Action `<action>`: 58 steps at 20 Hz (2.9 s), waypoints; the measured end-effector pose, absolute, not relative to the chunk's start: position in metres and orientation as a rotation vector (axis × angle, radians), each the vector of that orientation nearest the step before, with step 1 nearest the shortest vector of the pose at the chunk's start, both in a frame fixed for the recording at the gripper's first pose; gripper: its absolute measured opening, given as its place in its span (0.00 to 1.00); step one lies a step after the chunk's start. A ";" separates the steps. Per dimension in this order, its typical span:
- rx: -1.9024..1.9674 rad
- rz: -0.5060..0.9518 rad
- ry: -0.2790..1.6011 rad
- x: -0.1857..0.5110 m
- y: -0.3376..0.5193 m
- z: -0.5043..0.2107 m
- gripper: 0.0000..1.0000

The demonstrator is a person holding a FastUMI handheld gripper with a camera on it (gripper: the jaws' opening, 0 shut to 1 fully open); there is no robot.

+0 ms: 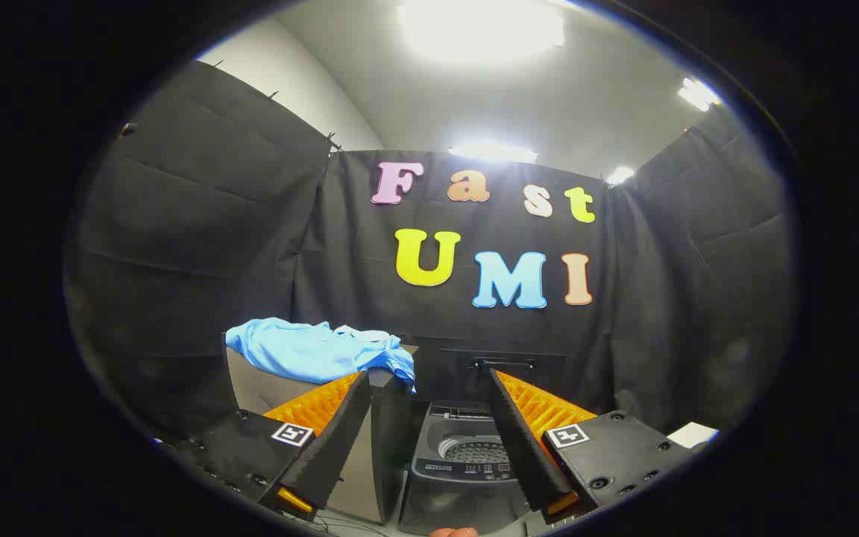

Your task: Put the clothes into the washing machine and then close the washing machine lid.

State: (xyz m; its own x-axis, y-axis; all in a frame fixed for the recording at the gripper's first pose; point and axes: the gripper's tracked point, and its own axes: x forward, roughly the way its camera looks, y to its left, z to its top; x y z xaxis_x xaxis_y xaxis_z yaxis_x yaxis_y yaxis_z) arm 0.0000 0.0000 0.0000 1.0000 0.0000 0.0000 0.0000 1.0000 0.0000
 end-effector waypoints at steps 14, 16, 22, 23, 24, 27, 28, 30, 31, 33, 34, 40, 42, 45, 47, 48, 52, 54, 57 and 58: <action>-0.030 0.023 -0.015 -0.007 0.011 0.004 0.98; -0.022 0.024 -0.013 -0.008 0.012 0.003 0.98; -0.026 0.025 -0.019 -0.010 0.013 0.007 0.98; -0.025 0.024 -0.020 -0.010 0.013 0.008 0.98; -0.025 0.024 -0.022 -0.010 0.013 0.009 0.98; -0.026 0.022 -0.014 -0.010 0.013 0.008 0.98; -0.022 0.021 -0.013 -0.010 0.013 0.009 0.98; -0.016 0.019 -0.016 -0.008 0.012 0.012 0.98; -0.015 0.019 -0.016 -0.007 0.012 0.012 0.98; -0.016 0.022 -0.014 -0.006 0.014 0.011 0.98; -0.017 0.022 -0.013 -0.006 0.015 0.012 0.98; -0.015 0.022 -0.018 -0.007 0.016 0.016 0.98; -0.014 0.023 -0.019 -0.006 0.016 0.019 0.98; -0.010 0.017 -0.023 -0.002 0.014 0.029 0.98; -0.004 0.016 -0.022 0.002 0.013 0.036 0.98; 0.002 0.030 -0.018 0.005 0.016 0.040 0.98; 0.011 0.076 0.055 0.020 0.022 0.055 0.98; 0.019 0.091 0.103 0.029 0.024 0.059 0.98; 0.051 0.124 0.201 0.045 0.029 0.060 0.98; 0.061 0.130 0.213 0.051 0.030 0.065 0.98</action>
